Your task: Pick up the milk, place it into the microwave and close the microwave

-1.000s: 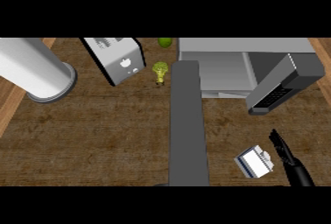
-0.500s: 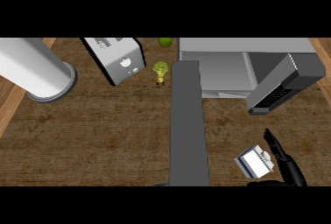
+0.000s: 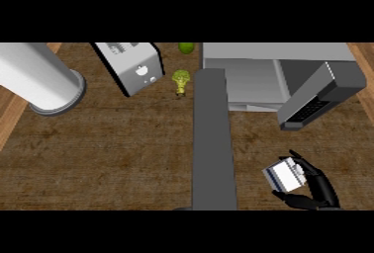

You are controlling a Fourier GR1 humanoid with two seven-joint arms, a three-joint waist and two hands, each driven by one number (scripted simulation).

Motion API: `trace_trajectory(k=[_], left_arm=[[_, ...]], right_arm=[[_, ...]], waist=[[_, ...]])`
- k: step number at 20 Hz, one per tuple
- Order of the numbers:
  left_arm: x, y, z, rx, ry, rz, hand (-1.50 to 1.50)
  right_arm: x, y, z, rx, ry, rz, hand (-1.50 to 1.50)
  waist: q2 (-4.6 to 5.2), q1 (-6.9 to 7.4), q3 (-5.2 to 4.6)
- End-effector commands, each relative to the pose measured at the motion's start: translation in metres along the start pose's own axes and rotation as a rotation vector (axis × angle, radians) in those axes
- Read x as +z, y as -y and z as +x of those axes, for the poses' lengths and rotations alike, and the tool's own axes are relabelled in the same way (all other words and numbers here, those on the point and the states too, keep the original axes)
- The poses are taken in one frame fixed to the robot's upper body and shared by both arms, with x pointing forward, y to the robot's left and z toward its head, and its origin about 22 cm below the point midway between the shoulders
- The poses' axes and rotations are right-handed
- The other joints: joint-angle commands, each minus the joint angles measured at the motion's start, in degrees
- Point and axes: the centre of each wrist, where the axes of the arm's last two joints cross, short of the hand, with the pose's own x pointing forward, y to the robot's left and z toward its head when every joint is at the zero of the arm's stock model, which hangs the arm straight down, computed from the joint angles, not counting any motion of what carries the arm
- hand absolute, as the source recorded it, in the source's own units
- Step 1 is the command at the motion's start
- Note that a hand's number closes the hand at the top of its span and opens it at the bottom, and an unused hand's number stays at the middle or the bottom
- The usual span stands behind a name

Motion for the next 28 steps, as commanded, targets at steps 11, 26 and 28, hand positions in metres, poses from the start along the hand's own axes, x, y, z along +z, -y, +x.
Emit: trace_trajectory(k=[11,26,28], left_arm=[[-0.001,0.000,0.009,0.017,0.000,-0.013,-1.50],[0.025,-0.003,-0.012,0.025,-0.025,-0.020,-1.50],[-0.006,-0.003,-0.002,0.029,-0.013,0.001,-1.50]], right_arm=[[-0.041,-0.057,0.006,-0.129,0.156,-0.060,1.50],[-0.109,-0.063,0.042,-0.043,0.230,-0.173,1.50],[-0.133,-0.083,0.056,-0.044,0.247,-0.185,1.50]], waist=[[0.37,0.35,0.77],[0.16,0.24,0.59],[0.50,0.07,0.68]])
